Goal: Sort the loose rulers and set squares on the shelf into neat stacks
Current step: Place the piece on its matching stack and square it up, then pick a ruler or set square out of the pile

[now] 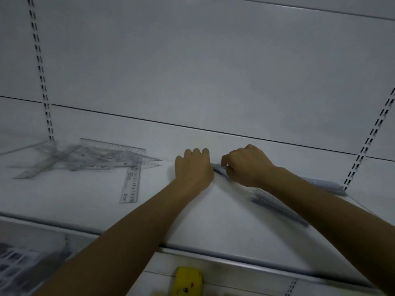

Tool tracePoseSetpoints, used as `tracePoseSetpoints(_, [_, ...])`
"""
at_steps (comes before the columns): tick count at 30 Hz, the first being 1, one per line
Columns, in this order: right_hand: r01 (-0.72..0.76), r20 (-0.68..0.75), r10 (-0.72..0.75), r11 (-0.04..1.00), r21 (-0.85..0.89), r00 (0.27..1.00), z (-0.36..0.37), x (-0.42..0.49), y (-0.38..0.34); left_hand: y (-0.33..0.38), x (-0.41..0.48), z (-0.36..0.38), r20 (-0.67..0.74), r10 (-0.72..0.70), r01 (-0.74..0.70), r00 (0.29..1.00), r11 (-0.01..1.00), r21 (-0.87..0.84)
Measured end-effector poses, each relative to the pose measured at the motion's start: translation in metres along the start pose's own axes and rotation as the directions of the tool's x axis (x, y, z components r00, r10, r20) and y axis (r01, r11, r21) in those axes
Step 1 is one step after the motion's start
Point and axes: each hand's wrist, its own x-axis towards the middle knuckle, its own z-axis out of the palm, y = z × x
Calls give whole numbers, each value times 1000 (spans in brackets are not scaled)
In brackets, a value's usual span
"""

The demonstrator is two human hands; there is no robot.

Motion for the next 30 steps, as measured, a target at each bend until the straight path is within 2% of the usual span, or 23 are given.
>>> tracePoseSetpoints(3, [-4, 38, 3, 1000, 27, 999, -19, 1, -26, -19, 7, -21, 64, 84, -91, 994, 989, 117])
tracePoseSetpoints(6, [-29, 118, 10, 987, 160, 993, -34, 9, -64, -68, 12, -47, 86, 149, -166, 985, 958, 233])
tracePoseSetpoints(10, [15, 154, -58, 965, 263, 986, -40, 27, -132, -159, 11, -65, 166, 88, -139, 982, 935, 326])
tracePoseSetpoints(13, [-15, 148, -24, 965, 260, 989, -37, 39, -175, -225, 6, -69, 286, -44, -36, 957, 963, 269])
tracePoseSetpoints(15, [-73, 120, 45, 969, 238, 992, -36, 50, -190, -260, 2, -69, 445, -109, 29, 889, 983, 182])
tracePoseSetpoints(18, [-199, 156, 163, 948, 249, 974, -34, 71, -199, -293, -3, -60, 613, -14, -19, 790, 999, 48])
tracePoseSetpoints(20, [-285, 189, 244, 929, 235, 951, -32, 85, -201, -299, -6, -54, 604, 37, -51, 796, 999, 6])
tracePoseSetpoints(25, [-423, 168, 394, 881, 211, 904, -21, 108, -217, -298, -11, -46, 397, 255, -222, 882, 967, -127])
tracePoseSetpoints(30, [-531, 183, 508, 715, 456, 841, -9, 97, -221, -305, -15, -44, 331, 306, -227, 893, 939, -257])
